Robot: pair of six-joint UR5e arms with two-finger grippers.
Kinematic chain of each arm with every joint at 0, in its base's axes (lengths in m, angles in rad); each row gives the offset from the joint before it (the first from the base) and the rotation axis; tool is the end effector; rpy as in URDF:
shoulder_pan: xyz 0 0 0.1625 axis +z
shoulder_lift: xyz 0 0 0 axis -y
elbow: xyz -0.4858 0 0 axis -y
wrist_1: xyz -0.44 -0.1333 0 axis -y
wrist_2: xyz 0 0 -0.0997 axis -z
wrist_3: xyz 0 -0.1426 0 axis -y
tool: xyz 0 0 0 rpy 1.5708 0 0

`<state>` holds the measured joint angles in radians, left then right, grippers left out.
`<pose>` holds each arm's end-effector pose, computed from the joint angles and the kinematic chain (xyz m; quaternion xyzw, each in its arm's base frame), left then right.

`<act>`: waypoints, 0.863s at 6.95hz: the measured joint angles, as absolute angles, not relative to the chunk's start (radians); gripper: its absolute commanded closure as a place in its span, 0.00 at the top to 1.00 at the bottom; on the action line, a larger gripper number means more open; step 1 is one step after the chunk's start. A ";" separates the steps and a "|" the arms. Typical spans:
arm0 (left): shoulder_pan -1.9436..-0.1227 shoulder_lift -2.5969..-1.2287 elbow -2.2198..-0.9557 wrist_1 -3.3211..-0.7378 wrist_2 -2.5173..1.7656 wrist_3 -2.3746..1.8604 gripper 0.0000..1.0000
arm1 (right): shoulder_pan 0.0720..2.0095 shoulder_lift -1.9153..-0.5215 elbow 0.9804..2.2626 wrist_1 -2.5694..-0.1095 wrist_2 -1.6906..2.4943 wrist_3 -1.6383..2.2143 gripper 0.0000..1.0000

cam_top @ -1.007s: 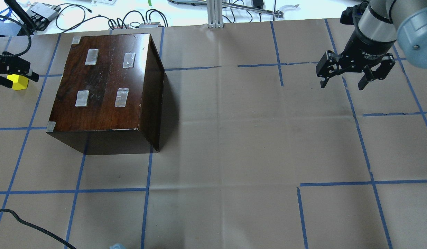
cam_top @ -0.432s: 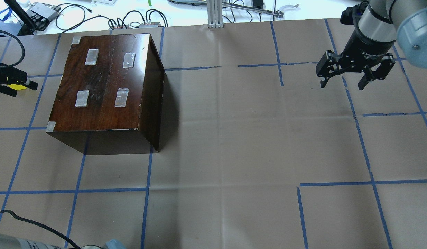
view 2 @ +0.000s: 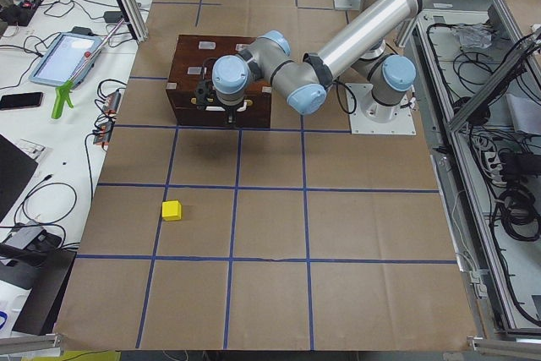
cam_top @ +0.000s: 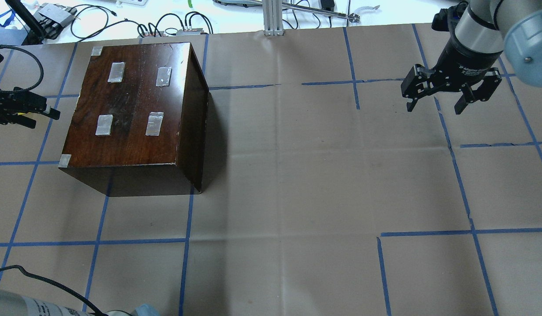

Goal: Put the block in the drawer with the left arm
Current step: 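Lower the left gripper and grasp the white drawer handle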

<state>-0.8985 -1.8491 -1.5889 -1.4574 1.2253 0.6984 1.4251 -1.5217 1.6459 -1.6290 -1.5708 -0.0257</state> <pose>0.2490 -0.6044 0.3510 0.0029 -0.9811 0.0387 0.1895 0.0520 -0.5641 0.4443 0.0599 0.9977 0.0329 0.0028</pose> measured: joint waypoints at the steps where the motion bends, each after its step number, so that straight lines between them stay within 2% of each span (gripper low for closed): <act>1: -0.901 -1.867 -1.589 -1.455 1.224 0.702 0.99 | 1.425 -1.522 1.646 -1.629 -1.571 -0.026 1.00; 6: -0.939 -1.950 -1.581 -1.412 1.223 0.706 0.99 | 1.425 -1.521 1.645 -1.629 -1.571 -0.026 1.00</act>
